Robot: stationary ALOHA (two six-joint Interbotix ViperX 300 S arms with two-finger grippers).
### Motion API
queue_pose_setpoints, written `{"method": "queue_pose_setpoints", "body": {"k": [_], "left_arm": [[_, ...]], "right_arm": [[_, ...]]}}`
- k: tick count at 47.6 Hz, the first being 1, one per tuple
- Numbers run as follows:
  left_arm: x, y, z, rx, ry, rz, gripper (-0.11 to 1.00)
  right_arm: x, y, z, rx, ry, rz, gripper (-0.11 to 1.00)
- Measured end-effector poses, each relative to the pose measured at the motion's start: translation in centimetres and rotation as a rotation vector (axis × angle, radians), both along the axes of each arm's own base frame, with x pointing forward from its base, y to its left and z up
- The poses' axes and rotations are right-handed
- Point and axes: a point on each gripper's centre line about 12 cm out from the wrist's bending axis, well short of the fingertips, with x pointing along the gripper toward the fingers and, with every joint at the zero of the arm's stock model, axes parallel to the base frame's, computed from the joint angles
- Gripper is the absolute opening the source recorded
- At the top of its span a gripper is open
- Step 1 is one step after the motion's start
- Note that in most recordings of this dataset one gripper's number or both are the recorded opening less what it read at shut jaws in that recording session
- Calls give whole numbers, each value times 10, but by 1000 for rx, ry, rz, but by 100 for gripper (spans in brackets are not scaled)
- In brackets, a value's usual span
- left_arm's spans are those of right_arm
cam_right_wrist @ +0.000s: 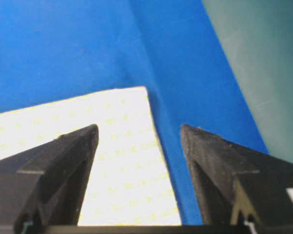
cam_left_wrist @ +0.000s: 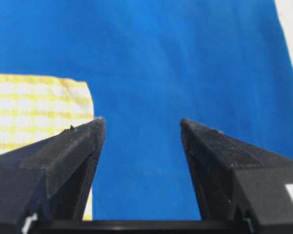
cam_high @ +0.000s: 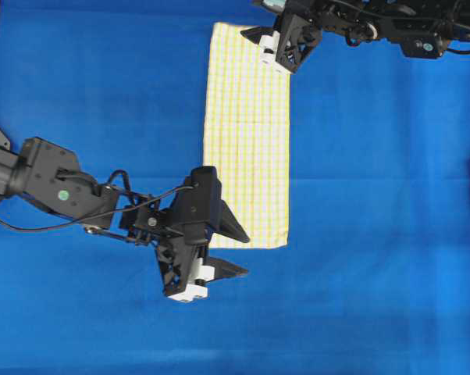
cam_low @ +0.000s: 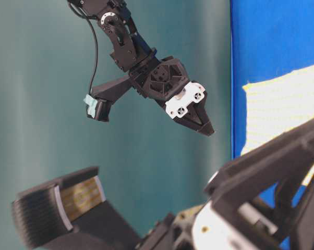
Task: Fold the yellow towel.
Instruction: 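Move both grippers to the top end of the vertical strip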
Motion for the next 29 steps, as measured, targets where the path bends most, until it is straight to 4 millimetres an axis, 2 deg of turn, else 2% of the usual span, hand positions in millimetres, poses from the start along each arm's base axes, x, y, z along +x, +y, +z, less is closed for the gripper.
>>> {"method": "queue_pose_setpoints", "body": {"k": [5, 9, 16, 22, 29], "left_arm": [[-7, 3, 7, 6, 14, -1, 56], [-14, 10, 14, 11, 22, 7, 56], [-31, 32, 26, 15, 21, 46, 56], [-48, 58, 37, 28, -4, 97, 56], [-67, 99, 46, 79, -47, 177, 56]], "right_arm": [[-2, 0, 1, -1, 9, 3, 70], [-3, 2, 10, -3, 1, 7, 70], [-19, 10, 24, -3, -5, 11, 70], [-39, 22, 33, 6, -16, 4, 70], [-64, 44, 40, 13, -27, 20, 70]]}}
